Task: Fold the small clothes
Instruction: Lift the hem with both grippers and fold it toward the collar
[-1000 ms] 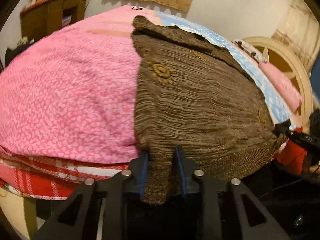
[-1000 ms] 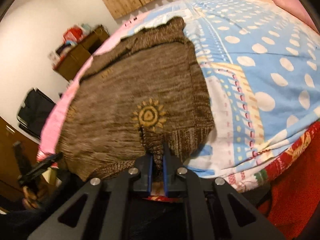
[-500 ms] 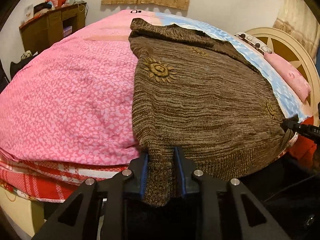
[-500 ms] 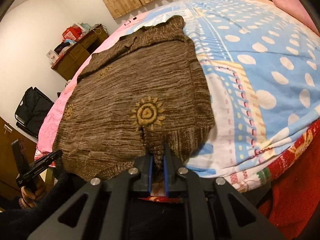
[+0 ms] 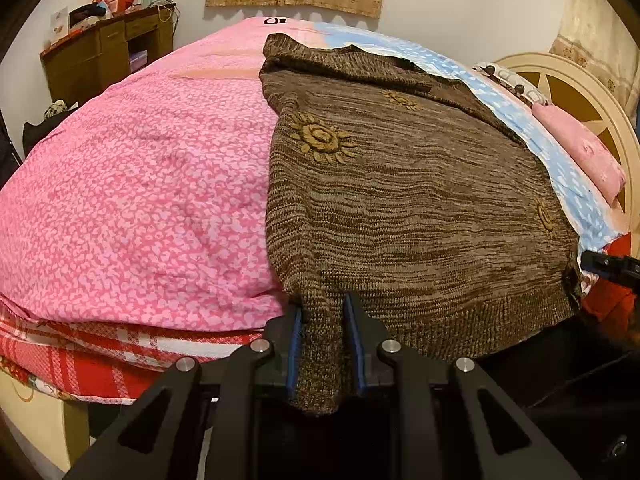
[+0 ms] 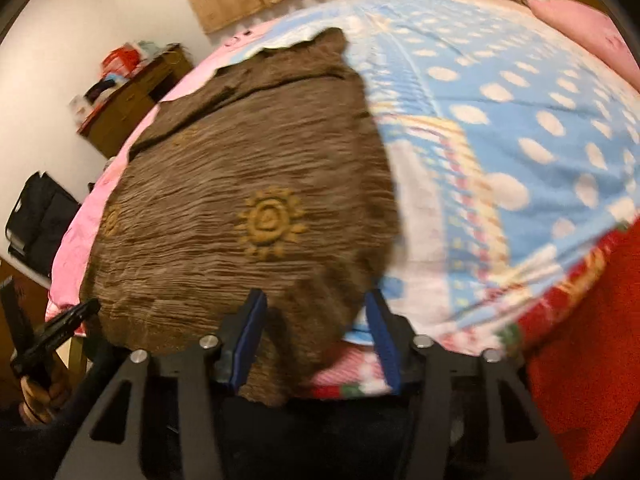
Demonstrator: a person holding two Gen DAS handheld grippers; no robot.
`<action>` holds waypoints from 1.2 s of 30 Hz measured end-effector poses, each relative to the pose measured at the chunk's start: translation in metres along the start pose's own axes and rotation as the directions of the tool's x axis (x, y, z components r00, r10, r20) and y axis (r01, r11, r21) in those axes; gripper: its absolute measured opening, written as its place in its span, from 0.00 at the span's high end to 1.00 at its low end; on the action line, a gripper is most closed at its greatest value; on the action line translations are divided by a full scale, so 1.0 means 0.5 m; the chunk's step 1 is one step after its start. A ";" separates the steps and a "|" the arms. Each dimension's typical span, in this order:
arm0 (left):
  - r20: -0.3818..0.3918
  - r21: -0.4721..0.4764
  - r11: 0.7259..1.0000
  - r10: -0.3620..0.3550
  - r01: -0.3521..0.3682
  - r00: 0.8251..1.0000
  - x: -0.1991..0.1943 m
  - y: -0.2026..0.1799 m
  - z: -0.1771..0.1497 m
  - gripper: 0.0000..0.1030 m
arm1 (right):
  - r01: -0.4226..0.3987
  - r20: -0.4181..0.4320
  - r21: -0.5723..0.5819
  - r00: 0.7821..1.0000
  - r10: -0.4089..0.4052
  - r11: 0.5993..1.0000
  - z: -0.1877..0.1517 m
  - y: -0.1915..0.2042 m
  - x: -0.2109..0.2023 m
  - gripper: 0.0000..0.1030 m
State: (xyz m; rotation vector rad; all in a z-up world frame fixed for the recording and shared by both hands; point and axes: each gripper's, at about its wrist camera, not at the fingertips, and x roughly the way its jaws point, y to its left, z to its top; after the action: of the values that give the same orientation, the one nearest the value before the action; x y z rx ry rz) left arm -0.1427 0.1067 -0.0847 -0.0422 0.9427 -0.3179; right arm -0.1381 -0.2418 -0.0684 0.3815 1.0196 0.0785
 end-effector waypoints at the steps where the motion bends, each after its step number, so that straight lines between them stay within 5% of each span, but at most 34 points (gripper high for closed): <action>1: 0.000 -0.004 1.000 -0.001 0.001 1.000 0.001 0.001 0.000 0.79 | -0.015 -0.014 0.019 1.000 0.015 1.000 -0.001 -0.006 -0.001 0.39; 5: 0.000 -0.002 1.000 -0.015 0.015 1.000 0.001 0.000 0.000 0.73 | -0.030 -0.053 -0.019 0.998 0.029 0.999 -0.020 0.027 0.020 0.21; 9: 0.003 0.033 0.999 -0.009 0.009 1.000 0.004 -0.017 -0.002 0.63 | 0.002 -0.086 -0.151 0.996 -0.016 0.989 -0.034 0.085 0.054 0.16; 11: 0.012 0.055 0.998 0.013 -0.013 1.000 0.004 -0.026 -0.003 0.63 | 0.047 -0.052 -0.142 0.997 -0.055 0.989 -0.031 0.074 0.049 0.35; 12: 0.017 0.056 0.998 0.010 -0.011 1.000 0.003 -0.026 -0.003 0.68 | 0.069 -0.041 -0.122 0.996 -0.074 0.990 -0.028 0.061 0.044 0.63; 13: 0.020 0.048 0.999 0.004 -0.005 1.000 0.002 -0.023 -0.001 0.86 | 0.050 -0.040 -0.085 0.998 -0.053 0.995 -0.022 0.037 0.037 0.83; 16: -0.005 -0.064 0.994 -0.088 0.087 0.996 -0.001 0.013 0.014 0.92 | -0.107 -0.047 0.082 0.993 0.111 0.991 -0.010 -0.029 0.027 0.86; 20: 0.029 -0.180 0.963 -0.199 0.201 0.980 -0.039 0.034 0.059 0.92 | -0.354 0.001 0.173 0.933 0.360 0.919 0.011 -0.061 -0.001 0.86; 27: 0.138 -0.196 0.944 -0.243 0.267 0.960 -0.076 0.013 0.206 0.92 | -0.554 0.141 0.189 0.832 0.536 0.811 0.108 -0.057 -0.061 0.86; 33: 0.031 -0.235 0.970 -0.061 0.066 0.998 0.049 0.029 0.345 0.91 | -0.497 0.193 0.215 0.865 0.463 0.840 0.216 -0.045 -0.005 0.86; 36: -0.057 -0.231 0.972 -0.056 0.041 0.997 0.112 0.057 0.403 0.89 | -0.403 0.196 0.254 0.912 0.361 0.879 0.274 -0.051 0.056 0.84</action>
State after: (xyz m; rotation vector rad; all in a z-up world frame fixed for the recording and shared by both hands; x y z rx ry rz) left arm 0.0564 0.0971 -0.0149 -0.2694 1.0390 -0.2549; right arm -0.0111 -0.2963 -0.0364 0.8468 0.8008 0.2575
